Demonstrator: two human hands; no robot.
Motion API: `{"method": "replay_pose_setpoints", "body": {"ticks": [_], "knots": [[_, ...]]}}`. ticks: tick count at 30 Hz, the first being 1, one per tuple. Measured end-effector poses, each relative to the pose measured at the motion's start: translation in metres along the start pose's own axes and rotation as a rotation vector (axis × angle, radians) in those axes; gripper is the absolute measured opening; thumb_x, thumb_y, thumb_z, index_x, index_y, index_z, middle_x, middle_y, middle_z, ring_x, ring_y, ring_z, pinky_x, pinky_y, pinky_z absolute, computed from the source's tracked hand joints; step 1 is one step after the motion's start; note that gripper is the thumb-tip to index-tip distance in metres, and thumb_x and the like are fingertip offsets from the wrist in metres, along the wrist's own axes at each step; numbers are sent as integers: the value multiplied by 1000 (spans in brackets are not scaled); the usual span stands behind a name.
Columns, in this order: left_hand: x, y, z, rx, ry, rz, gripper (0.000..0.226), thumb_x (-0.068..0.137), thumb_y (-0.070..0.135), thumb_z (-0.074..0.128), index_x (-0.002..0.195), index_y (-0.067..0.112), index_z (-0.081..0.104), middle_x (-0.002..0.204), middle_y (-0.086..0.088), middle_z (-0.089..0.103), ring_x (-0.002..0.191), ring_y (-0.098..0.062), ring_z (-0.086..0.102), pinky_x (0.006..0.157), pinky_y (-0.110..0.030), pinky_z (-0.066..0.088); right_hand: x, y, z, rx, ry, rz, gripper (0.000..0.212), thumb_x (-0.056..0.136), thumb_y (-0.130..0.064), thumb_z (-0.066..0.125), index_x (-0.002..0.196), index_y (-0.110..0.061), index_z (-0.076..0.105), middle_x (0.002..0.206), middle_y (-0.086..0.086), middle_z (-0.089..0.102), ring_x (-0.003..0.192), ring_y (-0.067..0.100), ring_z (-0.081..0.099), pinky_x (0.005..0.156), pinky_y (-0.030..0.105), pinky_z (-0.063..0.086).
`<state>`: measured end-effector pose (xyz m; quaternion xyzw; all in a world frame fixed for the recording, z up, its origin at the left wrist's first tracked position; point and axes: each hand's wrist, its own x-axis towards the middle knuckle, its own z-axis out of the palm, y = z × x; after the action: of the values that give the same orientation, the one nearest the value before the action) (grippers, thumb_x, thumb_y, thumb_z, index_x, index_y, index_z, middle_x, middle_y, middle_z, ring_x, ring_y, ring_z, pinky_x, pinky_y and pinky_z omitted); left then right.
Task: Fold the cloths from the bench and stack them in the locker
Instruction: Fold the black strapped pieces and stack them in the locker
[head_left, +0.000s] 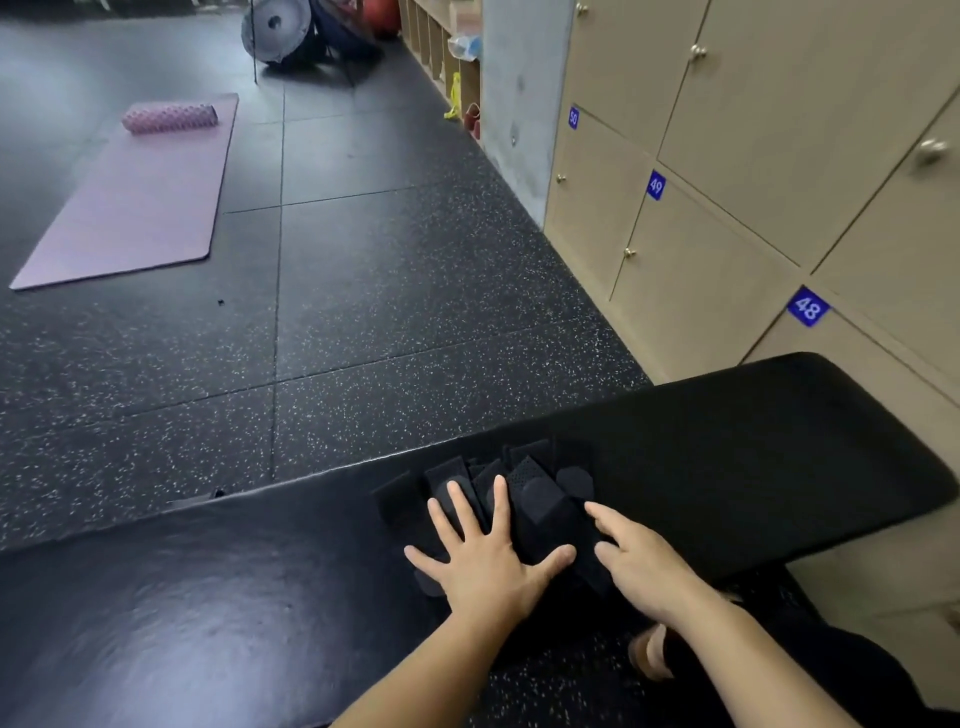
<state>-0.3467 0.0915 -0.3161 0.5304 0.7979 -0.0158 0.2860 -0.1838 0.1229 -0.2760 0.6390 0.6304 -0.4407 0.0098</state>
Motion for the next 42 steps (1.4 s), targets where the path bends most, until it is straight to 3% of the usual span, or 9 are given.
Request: {"method": "replay_pose_setpoints", "body": {"ticks": [11, 15, 19, 23, 27, 33, 36, 39, 42], "knots": [[22, 52, 4, -8, 21, 31, 113, 60, 99, 28, 146, 47, -24, 157, -8, -33, 143, -33, -32, 108, -73, -4, 19, 27, -33, -29, 165, -24, 57, 98, -30, 45, 151, -35, 25, 152, -1, 37, 138, 17, 36, 109, 34, 35], [17, 46, 6, 38, 84, 107, 106, 65, 97, 23, 145, 47, -27, 155, -4, -36, 143, -29, -33, 111, -66, -6, 15, 26, -34, -211, 311, -145, 63, 98, -32, 48, 154, -29, 18, 157, -4, 26, 145, 11, 18, 114, 28, 24], [13, 17, 12, 134, 130, 181, 95, 68, 92, 7, 145, 47, -26, 154, -1, -38, 140, -24, -39, 114, -59, -12, 19, 21, -20, -372, 248, -239, 60, 101, -36, 41, 154, -31, 13, 162, -3, 10, 148, 11, 4, 116, 31, 16], [14, 7, 23, 195, 84, 198, 97, 56, 92, -16, 140, 48, -32, 155, 0, -37, 136, -22, -42, 113, -58, -14, 26, 28, -10, -441, 216, -198, 58, 102, -38, 37, 154, -28, 12, 163, 2, 5, 148, 17, 7, 115, 34, 22], [15, 19, 27, 172, 68, 195, 94, 63, 89, -6, 144, 46, -26, 149, 1, -43, 138, -24, -40, 112, -59, -15, 28, 35, -13, -434, 253, -147, 58, 102, -38, 36, 154, -26, 12, 162, 4, 6, 147, 19, 12, 112, 34, 27], [14, 23, 19, 137, 72, 208, 96, 61, 89, -7, 146, 47, -23, 146, 2, -41, 144, -23, -32, 115, -55, -13, 27, 34, -17, -380, 245, -113, 58, 102, -39, 37, 154, -27, 15, 162, 4, 9, 147, 19, 13, 113, 35, 25], [11, 16, 11, 31, 122, 218, 100, 65, 91, -6, 152, 41, -10, 158, 4, -26, 148, -18, -21, 119, -46, -5, 23, 34, -23, -270, 287, -90, 58, 100, -43, 41, 153, -26, 23, 161, 2, 17, 146, 19, 17, 115, 36, 22], [10, 4, 1, -105, 262, 147, 79, 89, 72, 29, 154, 27, 20, 163, -1, 12, 149, -19, 7, 116, -41, 13, 24, 28, -29, -166, 380, -95, 58, 98, -39, 48, 151, -22, 30, 155, 0, 31, 141, 18, 27, 113, 34, 27], [7, -3, -3, -123, 364, 113, 67, 91, 56, 52, 147, 23, 39, 146, 1, 43, 135, -22, 35, 105, -40, 30, 29, 18, -27, -160, 353, -40, 63, 95, -38, 54, 150, -19, 29, 153, 0, 35, 139, 21, 30, 111, 35, 30]]}}
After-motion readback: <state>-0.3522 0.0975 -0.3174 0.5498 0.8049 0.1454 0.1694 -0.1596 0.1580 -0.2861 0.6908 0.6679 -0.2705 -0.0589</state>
